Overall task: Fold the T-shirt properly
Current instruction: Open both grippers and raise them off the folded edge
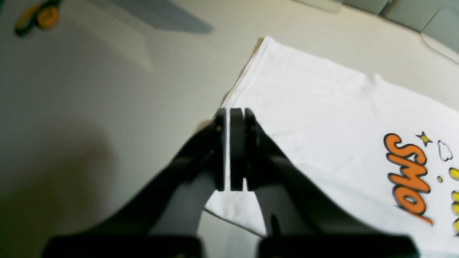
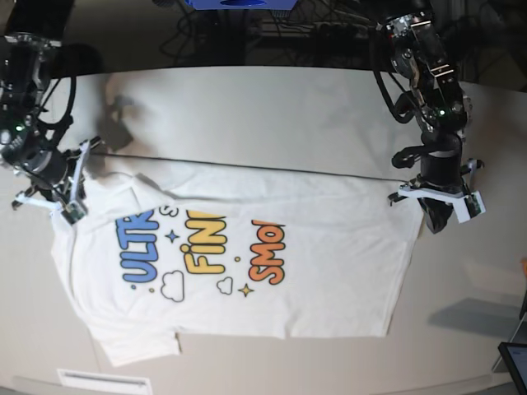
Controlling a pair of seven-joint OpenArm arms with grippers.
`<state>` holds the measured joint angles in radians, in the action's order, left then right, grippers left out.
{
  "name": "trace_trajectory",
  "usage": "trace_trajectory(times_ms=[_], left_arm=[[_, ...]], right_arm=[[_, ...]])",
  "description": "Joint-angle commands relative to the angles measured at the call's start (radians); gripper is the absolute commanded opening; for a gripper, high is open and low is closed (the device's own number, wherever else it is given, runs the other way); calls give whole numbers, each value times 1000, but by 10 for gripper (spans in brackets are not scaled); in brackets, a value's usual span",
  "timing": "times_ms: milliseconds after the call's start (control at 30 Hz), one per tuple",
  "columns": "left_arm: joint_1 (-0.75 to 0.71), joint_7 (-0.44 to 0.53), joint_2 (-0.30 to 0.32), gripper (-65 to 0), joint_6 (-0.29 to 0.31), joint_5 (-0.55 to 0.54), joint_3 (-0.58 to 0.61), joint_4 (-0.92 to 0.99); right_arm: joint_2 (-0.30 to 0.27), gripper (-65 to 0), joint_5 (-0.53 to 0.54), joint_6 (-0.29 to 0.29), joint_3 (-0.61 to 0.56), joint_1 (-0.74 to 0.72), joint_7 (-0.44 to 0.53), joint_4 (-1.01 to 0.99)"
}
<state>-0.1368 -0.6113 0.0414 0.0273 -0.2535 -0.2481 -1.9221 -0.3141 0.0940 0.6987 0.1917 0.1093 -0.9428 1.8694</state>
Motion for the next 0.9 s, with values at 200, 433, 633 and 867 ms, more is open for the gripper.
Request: trace_trajectory(times_ms=[200, 433, 633, 867], left_arm=[[45, 17, 15, -637, 6, 102, 59, 79], [110, -60, 88, -632, 6, 101, 109, 177], [118, -74, 105, -554, 6, 99, 114, 157], [121, -71, 104, -437, 6, 99, 117, 166]], right_arm=[[151, -649, -363, -1, -48, -9, 97, -3], [188, -650, -446, -1, -34, -50, 192, -167], [195, -647, -446, -1, 64, -67, 224, -190], [192, -570, -448, -1, 125, -79, 224, -195]])
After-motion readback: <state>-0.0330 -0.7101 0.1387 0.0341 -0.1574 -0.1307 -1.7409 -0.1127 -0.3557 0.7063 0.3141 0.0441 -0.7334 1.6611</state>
